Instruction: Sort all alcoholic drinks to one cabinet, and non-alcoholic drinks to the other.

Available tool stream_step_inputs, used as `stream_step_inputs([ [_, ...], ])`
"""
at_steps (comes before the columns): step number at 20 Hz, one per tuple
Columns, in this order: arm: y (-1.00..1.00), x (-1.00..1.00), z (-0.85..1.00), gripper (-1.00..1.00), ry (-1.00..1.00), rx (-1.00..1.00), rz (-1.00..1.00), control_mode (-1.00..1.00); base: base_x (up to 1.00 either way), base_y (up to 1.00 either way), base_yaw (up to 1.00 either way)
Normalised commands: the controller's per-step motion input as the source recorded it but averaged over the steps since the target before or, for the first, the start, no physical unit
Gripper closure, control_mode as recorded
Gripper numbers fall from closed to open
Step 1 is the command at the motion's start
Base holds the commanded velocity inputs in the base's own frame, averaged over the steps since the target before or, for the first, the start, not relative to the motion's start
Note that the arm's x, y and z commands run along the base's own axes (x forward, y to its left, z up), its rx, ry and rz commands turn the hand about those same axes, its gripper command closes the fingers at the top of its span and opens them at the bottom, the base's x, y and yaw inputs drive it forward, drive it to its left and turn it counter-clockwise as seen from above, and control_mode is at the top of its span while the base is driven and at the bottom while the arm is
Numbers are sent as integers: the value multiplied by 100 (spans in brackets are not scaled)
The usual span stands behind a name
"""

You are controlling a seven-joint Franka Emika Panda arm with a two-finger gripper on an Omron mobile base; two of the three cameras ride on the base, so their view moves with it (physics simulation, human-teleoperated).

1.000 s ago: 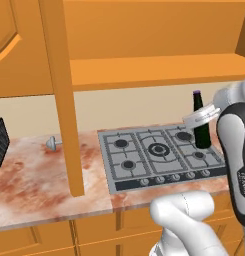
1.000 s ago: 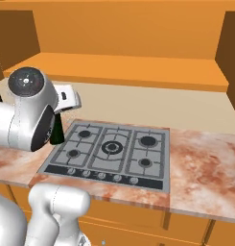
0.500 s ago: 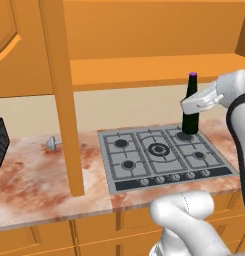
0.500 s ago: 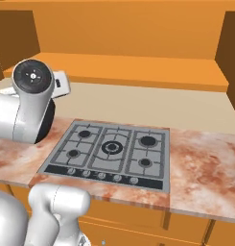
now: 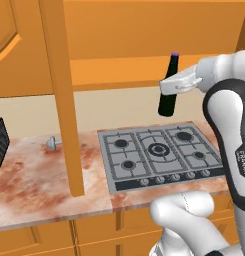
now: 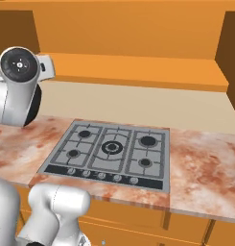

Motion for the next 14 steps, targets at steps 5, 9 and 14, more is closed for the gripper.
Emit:
stream_step_inputs([
  [5, 32, 58, 37, 100, -5, 7, 3, -100, 0, 0, 0],
  [9, 24, 67, 31, 100, -2, 6, 3, -100, 0, 0, 0],
  [14, 11, 70, 13, 100, -1, 4, 1, -100, 0, 0, 0],
])
